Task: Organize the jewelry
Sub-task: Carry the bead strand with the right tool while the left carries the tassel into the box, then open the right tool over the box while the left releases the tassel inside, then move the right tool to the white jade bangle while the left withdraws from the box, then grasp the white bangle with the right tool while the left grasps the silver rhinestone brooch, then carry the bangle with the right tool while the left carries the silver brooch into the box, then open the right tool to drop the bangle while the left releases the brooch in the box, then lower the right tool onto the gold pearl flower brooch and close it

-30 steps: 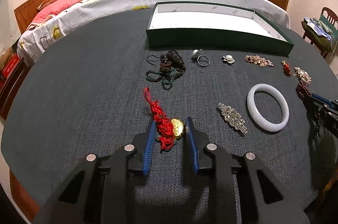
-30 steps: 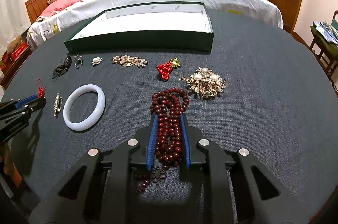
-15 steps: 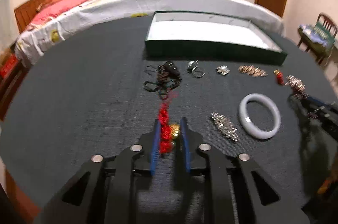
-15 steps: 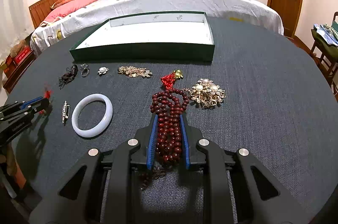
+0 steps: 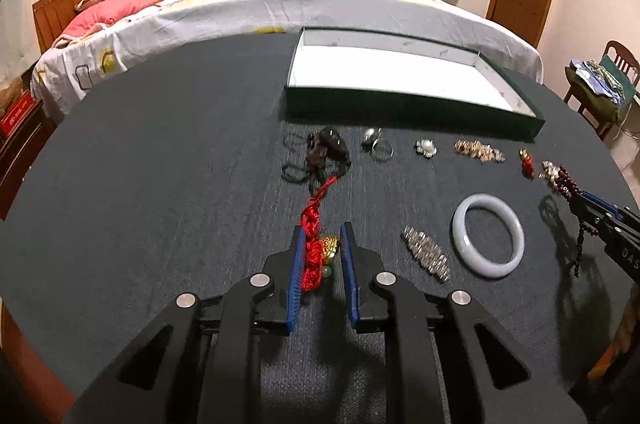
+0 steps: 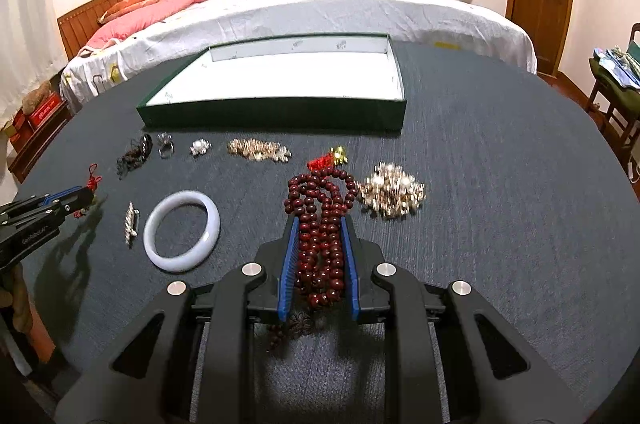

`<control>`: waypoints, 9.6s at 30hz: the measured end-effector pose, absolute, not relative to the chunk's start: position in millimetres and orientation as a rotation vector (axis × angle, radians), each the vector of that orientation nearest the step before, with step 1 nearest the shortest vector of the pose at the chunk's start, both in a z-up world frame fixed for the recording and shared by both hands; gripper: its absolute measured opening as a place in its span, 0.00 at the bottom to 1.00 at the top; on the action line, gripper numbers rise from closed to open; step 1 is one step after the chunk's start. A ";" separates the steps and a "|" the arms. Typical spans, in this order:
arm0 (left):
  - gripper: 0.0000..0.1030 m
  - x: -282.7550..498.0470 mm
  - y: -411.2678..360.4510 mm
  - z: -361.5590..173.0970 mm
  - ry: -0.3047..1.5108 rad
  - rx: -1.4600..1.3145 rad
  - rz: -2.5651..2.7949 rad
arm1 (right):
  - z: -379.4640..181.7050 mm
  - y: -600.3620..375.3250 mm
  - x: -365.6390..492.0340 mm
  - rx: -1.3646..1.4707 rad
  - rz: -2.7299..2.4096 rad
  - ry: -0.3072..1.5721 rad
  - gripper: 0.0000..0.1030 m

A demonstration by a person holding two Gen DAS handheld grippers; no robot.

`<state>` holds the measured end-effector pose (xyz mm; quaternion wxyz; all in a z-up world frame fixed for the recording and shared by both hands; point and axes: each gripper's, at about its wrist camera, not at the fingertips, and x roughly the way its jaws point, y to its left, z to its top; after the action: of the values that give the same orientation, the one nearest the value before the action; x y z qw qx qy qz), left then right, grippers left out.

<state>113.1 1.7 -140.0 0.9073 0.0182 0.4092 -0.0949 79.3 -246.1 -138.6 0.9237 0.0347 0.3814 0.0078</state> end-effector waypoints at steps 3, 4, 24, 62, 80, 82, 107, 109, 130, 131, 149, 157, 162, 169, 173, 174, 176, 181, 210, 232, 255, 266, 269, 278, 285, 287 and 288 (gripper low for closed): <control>0.18 117.1 -2.9 -125.8 0.818 0.038 -0.214 | -125.3 -247.2 83.0 0.071 0.020 0.749 0.20; 0.18 120.2 -5.3 -119.7 0.809 0.032 -0.228 | -119.2 -248.2 86.3 0.076 0.023 0.733 0.20; 0.18 277.8 -103.1 -110.8 0.794 0.026 -0.369 | -104.8 -283.8 228.7 0.150 -0.002 0.698 0.20; 0.72 231.9 -90.3 -97.7 0.713 0.086 -0.309 | -98.3 -269.4 187.3 0.118 -0.016 0.683 0.54; 0.72 117.9 -11.0 -119.2 0.801 0.054 -0.148 | -135.4 -187.4 82.5 0.039 0.109 0.746 0.54; 0.72 113.8 -6.2 -121.8 0.808 0.044 -0.139 | -136.5 -182.0 82.4 0.029 0.119 0.751 0.54; 0.72 121.2 19.9 -140.4 0.862 0.012 -0.113 | -162.8 -139.4 118.6 -0.037 0.150 0.897 0.70; 0.72 120.1 18.1 -140.9 0.864 0.018 -0.113 | -163.4 -140.1 117.6 -0.035 0.155 0.901 0.69; 0.68 111.5 -45.8 -150.9 0.906 0.081 -0.239 | -153.0 -205.7 90.3 0.073 0.092 0.863 0.66; 0.65 111.7 -48.0 -153.5 0.916 0.088 -0.242 | -153.0 -207.8 89.2 0.081 0.093 0.862 0.66; 0.39 111.4 -55.0 -160.1 0.936 0.147 -0.348 | -154.7 -211.6 89.6 0.099 0.095 0.864 0.52; 0.30 115.9 -55.6 -161.5 0.929 0.127 -0.410 | -158.8 -215.0 93.7 0.115 0.107 0.890 0.37; 0.30 116.0 -58.1 -162.1 0.923 0.138 -0.406 | -155.6 -217.3 92.0 0.138 0.107 0.871 0.58; 0.30 114.1 -58.5 -162.2 0.915 0.144 -0.403 | -160.5 -203.3 94.5 0.113 0.145 0.899 0.69; 0.30 113.1 -58.4 -162.2 0.908 0.152 -0.404 | -163.1 -191.8 96.2 0.063 0.155 0.908 0.73; 0.30 112.9 -58.5 -162.3 0.907 0.153 -0.405 | -163.7 -189.9 96.6 0.048 0.154 0.909 0.74; 0.30 112.2 -58.2 -162.3 0.904 0.160 -0.406 | -164.5 -185.6 96.3 0.013 0.148 0.911 0.74; 0.30 109.5 -61.5 -163.5 0.889 0.198 -0.402 | -165.7 -184.1 93.7 -0.028 0.131 0.904 0.67; 0.11 131.1 -47.5 -126.6 0.781 0.113 -0.404 | -123.7 -206.1 112.5 0.045 0.116 0.784 0.67; 0.11 306.3 -61.2 -144.8 0.813 0.065 -0.351 | -142.3 -212.6 287.4 0.039 0.093 0.841 0.67; 0.51 313.1 -61.0 -157.5 0.848 0.065 -0.351 | -156.3 -213.5 302.7 0.030 0.079 0.887 0.68; 0.64 272.9 -53.8 -114.2 0.724 0.050 -0.326 | -106.9 -222.9 257.1 0.047 0.074 0.754 0.68; 0.64 251.5 -48.3 -101.9 0.682 0.045 -0.306 | -95.0 -230.9 234.4 0.065 0.065 0.722 0.68; 0.64 195.1 -33.2 -91.8 0.657 -0.012 -0.246 | -85.6 -246.1 169.9 0.079 0.023 0.698 0.68; 0.64 153.7 -26.7 -95.5 0.645 -0.011 -0.211 | -97.6 -253.7 122.4 0.060 -0.017 0.714 0.68; 0.64 146.8 -25.2 -97.8 0.651 -0.012 -0.206 | -104.7 -257.3 113.7 0.068 -0.026 0.732 0.68; 0.64 145.0 -24.8 -99.1 0.656 -0.010 -0.205 | -108.2 -258.7 110.6 0.070 -0.030 0.740 0.68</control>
<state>145.0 -24.8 -99.1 0.9415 -0.0051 0.3217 -0.1004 110.6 -258.7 -108.2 0.9316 0.0343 0.3616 -0.0147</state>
